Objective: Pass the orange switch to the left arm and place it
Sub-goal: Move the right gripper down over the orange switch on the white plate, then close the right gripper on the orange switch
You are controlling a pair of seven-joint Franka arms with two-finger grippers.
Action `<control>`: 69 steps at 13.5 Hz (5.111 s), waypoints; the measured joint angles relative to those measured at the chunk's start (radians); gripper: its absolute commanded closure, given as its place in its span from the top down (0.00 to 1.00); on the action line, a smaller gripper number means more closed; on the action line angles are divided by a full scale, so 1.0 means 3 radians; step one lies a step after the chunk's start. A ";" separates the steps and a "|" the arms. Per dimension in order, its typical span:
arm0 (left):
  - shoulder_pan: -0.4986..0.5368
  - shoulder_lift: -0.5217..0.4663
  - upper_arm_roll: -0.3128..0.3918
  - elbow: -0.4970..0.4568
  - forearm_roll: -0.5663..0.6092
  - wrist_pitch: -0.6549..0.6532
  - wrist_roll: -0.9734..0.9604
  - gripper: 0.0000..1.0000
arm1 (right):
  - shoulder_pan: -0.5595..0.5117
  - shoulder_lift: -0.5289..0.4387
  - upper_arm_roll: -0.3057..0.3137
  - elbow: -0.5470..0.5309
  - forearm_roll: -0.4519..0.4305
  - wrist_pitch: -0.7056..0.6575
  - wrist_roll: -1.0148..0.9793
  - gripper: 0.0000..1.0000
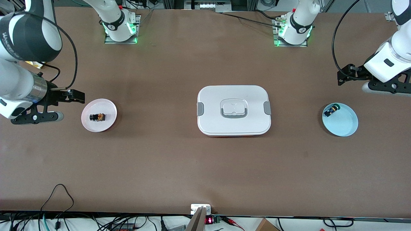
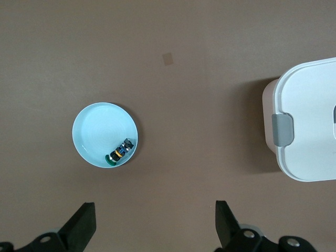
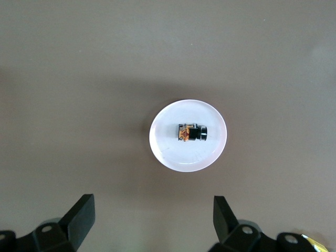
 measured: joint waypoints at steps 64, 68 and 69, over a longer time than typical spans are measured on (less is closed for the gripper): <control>0.0000 0.0003 0.0000 0.0000 0.0000 -0.0003 0.0000 1.00 | -0.0278 0.0799 -0.0065 -0.1837 -0.0180 0.2398 -0.0093 0.32; 0.0000 0.0003 0.0000 0.0000 0.0000 -0.0003 0.0000 1.00 | -0.0267 0.0720 -0.0058 -0.1835 -0.0180 0.2334 -0.0109 0.20; 0.0000 0.0004 0.0000 0.0000 0.0000 -0.0003 0.0000 1.00 | -0.0266 0.0675 -0.0047 -0.1830 -0.0180 0.2330 -0.0112 0.20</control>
